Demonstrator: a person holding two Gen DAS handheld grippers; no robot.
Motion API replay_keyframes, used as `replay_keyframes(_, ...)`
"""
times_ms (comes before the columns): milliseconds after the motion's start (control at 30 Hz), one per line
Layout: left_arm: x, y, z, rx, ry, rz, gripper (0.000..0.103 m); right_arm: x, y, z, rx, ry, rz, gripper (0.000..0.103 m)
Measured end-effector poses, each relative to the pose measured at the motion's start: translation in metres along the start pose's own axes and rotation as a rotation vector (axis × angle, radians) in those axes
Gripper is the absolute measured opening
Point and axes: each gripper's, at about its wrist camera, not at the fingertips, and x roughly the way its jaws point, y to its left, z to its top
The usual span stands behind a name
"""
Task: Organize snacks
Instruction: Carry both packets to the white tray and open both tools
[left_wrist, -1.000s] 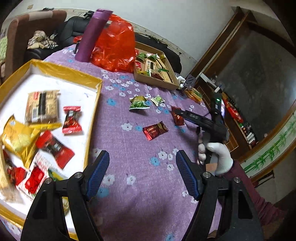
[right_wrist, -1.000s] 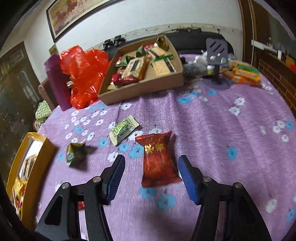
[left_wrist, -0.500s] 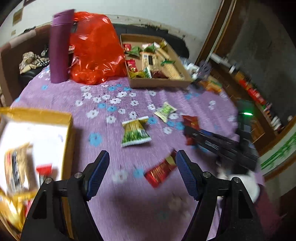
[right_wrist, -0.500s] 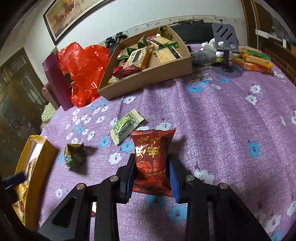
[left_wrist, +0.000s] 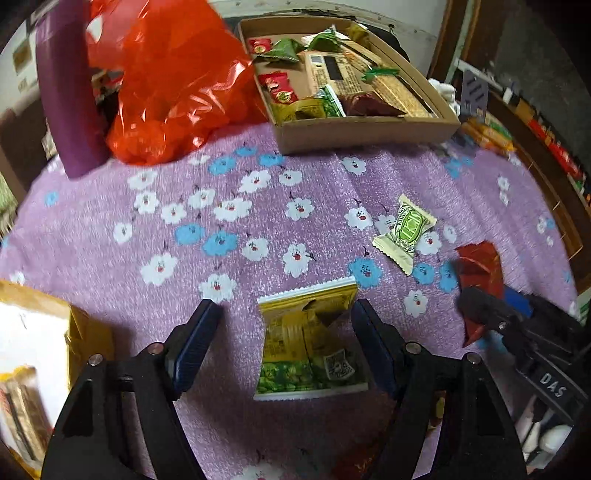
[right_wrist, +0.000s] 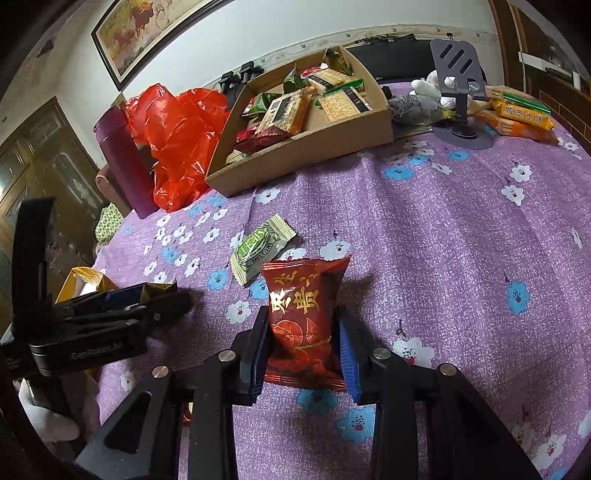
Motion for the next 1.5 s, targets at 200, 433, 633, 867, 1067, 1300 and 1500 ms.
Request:
replay_keyframes(200, -0.010, -0.013, -0.016, 0.081, -0.052, -0.011, 0.036, -0.001, 0.001, -0.001, 0.002, -0.008, -0.017, 0.034)
replay_keyframes(433, -0.034, -0.006, -0.025, 0.015, -0.080, -0.079, 0.036, -0.010, 0.000, -0.001, 0.018, -0.043, -0.016, 0.034)
replay_keyframes(633, -0.076, 0.005, -0.044, -0.082, -0.135, -0.169, 0.036, -0.015, 0.002, -0.002, 0.010, -0.059, -0.008, 0.034)
replay_keyframes(867, -0.137, 0.057, -0.083, -0.247, -0.234, -0.194, 0.036, -0.022, 0.010, -0.003, -0.018, -0.088, -0.003, 0.034)
replay_keyframes(1067, -0.189, 0.116, -0.124, -0.357, -0.342, -0.082, 0.037, -0.025, 0.019, -0.009, -0.034, -0.094, -0.021, 0.034)
replay_keyframes(1300, -0.209, 0.167, -0.158, -0.455, -0.386, -0.035, 0.037, -0.036, 0.066, -0.019, -0.107, -0.067, 0.002, 0.034)
replay_keyframes(1500, -0.207, 0.199, -0.184, -0.540, -0.392, -0.043, 0.037, -0.051, 0.131, -0.013, -0.181, -0.045, 0.104, 0.033)
